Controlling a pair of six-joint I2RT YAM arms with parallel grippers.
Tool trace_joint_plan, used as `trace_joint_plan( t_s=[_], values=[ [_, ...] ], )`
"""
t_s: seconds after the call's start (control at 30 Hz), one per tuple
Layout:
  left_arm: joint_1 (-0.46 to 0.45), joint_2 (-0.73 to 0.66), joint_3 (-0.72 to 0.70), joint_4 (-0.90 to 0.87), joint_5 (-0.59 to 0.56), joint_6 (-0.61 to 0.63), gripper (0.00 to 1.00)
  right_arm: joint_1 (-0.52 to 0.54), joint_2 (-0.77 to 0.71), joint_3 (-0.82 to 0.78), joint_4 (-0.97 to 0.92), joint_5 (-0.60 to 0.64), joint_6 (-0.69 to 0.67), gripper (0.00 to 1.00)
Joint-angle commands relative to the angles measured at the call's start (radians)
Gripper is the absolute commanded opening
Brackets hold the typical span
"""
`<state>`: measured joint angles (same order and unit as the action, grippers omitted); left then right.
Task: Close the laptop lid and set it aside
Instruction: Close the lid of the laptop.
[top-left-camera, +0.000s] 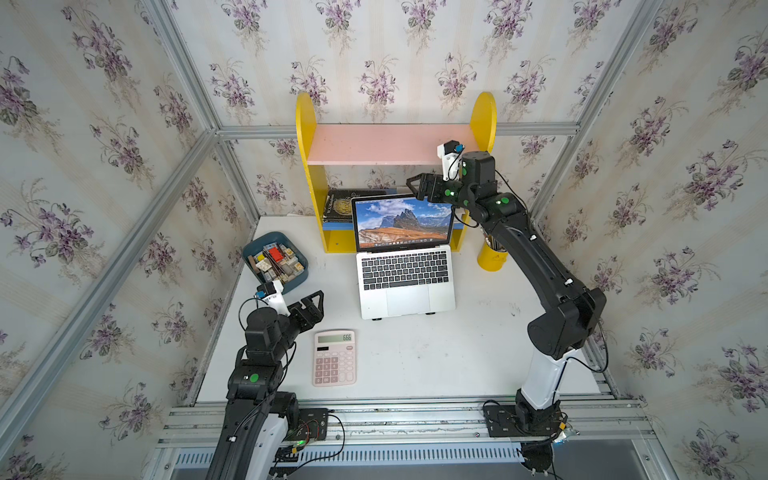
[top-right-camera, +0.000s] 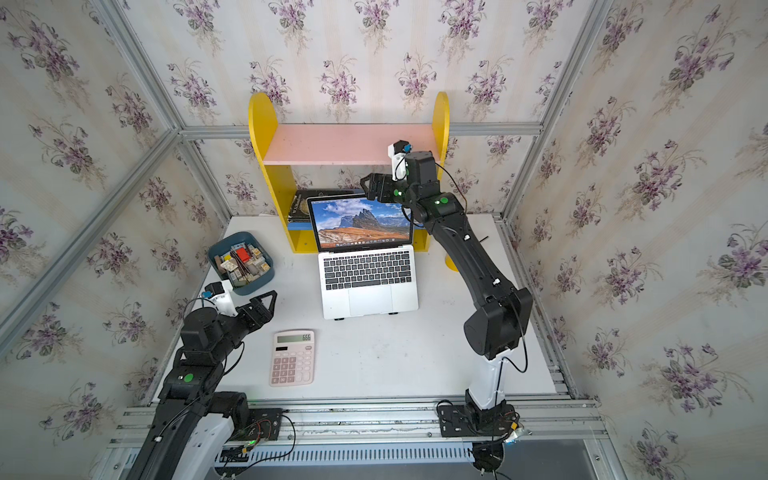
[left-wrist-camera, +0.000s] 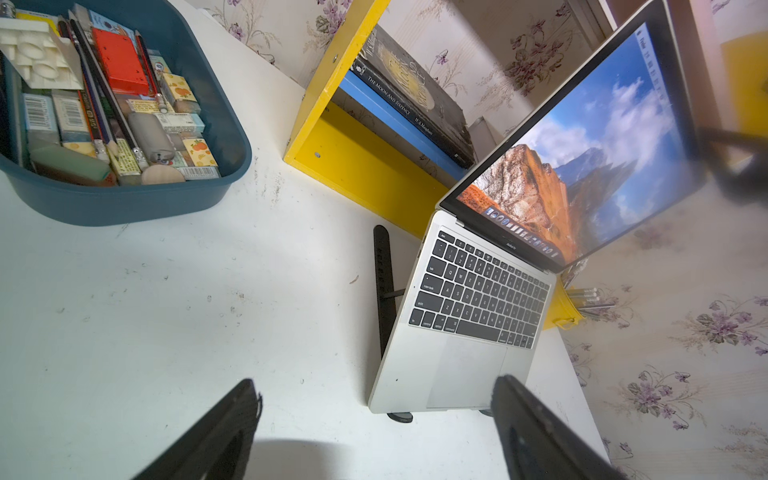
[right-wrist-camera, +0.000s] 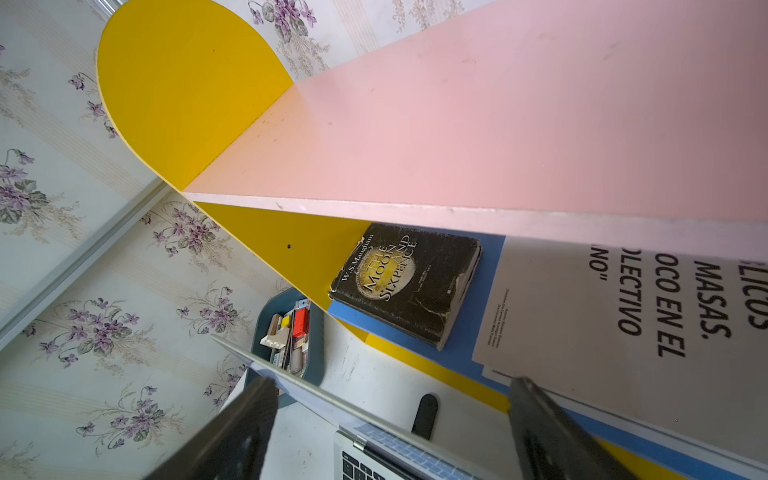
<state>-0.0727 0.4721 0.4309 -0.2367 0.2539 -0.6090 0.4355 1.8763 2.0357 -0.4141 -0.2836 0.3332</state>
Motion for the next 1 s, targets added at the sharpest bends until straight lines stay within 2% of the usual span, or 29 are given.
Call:
trace_joint_plan(
  t_s=[0.0,0.57,0.8,0.97],
  values=[
    [0.001,0.001,-0.001,0.004,-0.005,0.01,0.91,0.006,-0.003,-0.006,-0.121,0.016,-0.013,0.92],
    [0.0,0.015,-0.003,0.01,-0.01,0.011,0.9,0.045,0.004,0.024,-0.271,0.116,-0.179,0.93],
    [0.0,0.016,-0.003,0.011,-0.01,0.011,0.91,0.055,0.011,0.031,-0.261,0.19,-0.317,0.96],
    [0.0,0.013,-0.003,0.008,-0.013,0.011,0.9,0.057,0.013,0.027,-0.245,0.196,-0.399,0.96]
  ],
)
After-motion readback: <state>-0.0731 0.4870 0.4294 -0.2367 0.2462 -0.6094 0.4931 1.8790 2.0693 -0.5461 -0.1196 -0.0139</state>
